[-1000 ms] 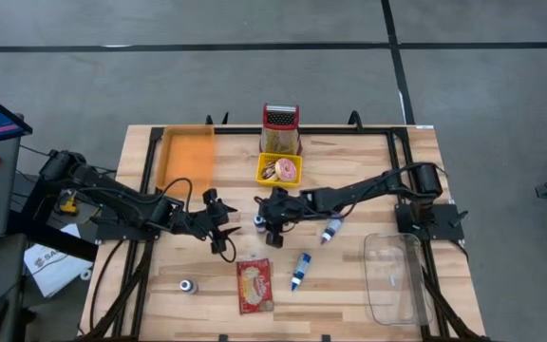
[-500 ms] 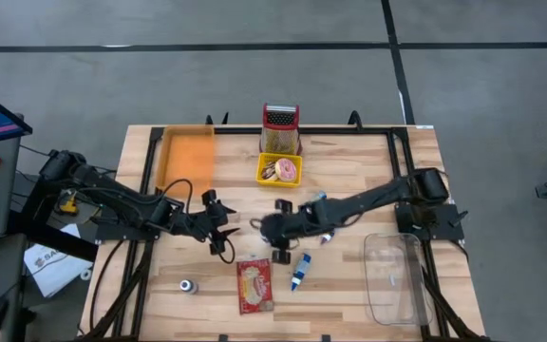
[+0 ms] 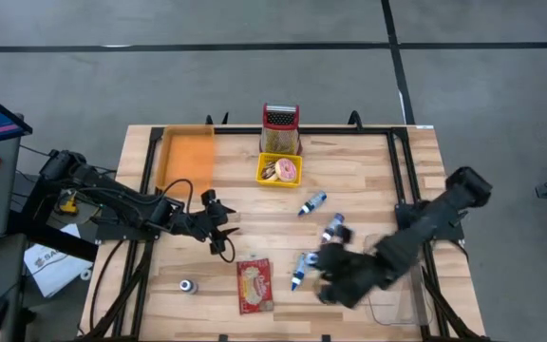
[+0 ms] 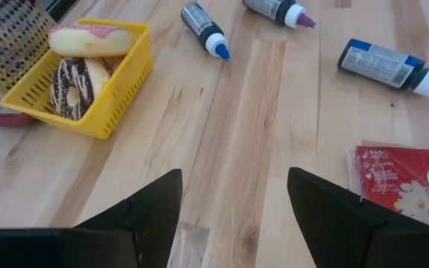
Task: Pick & Place Food Item
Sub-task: Put the middle blue food coloring bottle into the transparent bin
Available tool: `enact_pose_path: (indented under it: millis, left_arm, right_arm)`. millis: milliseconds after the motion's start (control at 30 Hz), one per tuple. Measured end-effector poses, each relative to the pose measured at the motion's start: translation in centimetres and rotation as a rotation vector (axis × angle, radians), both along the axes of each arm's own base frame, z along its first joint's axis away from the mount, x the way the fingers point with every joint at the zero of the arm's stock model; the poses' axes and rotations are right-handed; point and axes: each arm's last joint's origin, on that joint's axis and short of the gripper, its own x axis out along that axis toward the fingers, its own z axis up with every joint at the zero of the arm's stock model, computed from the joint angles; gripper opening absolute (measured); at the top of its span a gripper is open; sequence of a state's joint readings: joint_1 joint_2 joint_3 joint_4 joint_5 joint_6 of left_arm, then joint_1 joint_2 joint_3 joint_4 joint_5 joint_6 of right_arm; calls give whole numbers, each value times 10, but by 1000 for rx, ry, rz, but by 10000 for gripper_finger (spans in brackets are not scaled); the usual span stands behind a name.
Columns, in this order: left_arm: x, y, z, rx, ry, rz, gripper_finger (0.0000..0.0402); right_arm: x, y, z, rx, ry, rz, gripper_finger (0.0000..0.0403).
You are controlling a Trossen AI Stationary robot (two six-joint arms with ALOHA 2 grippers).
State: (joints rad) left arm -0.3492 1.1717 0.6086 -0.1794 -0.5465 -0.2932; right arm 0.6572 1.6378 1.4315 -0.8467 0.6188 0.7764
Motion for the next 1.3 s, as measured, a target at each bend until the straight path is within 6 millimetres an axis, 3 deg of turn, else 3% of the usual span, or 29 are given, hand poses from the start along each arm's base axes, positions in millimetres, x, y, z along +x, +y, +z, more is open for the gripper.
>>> enact_pose_path:
  millis: [233,433,600,933,1300]
  left_arm:
    - [2,0,2,7,-23,-11,239]
    - [4,-1,5,23,-47,-30,239]
    - [4,-1,5,29,-44,-33,239]
    - [4,-1,5,25,-47,-31,239]
    - [4,-1,5,16,-50,-25,239]
  right_arm:
    - [-79,12,12,18,-5,-249,102]
    - [-121,12,12,42,15,-446,102]
    - [-137,14,4,131,-22,-513,102]
    - [-160,10,-40,140,33,-701,102]
    - [-162,-1,-77,122,8,-776,102]
